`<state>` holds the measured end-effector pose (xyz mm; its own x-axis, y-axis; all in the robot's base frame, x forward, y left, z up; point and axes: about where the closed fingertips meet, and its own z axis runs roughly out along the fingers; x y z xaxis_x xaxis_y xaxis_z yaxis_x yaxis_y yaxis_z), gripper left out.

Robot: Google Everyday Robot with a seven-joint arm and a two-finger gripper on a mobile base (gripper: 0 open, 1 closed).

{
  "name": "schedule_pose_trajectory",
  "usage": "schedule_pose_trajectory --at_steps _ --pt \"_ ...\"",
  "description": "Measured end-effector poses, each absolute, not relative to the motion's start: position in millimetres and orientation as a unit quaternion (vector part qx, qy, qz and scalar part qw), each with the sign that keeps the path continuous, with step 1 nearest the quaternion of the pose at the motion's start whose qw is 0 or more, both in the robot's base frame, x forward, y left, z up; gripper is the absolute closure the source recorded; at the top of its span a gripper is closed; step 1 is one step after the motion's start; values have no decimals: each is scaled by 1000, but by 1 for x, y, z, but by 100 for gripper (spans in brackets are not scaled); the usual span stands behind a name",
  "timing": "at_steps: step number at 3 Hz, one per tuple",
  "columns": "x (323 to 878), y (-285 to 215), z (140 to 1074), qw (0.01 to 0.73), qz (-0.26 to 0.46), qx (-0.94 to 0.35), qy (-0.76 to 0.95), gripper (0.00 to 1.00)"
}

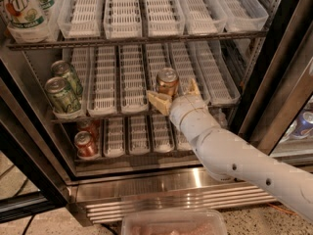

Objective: Pick orange can from middle shelf of fridge

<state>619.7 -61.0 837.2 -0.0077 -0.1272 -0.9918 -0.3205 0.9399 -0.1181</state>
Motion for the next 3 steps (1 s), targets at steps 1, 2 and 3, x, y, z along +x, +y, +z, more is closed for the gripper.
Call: schedule_pose_trajectory --at_steps 1,2,3 --pt "623 -62 838 687 73 -150 707 30" --pt "624 -62 840 688 74 -147 707 49" --pt "625 -62 841 688 75 -147 707 72"
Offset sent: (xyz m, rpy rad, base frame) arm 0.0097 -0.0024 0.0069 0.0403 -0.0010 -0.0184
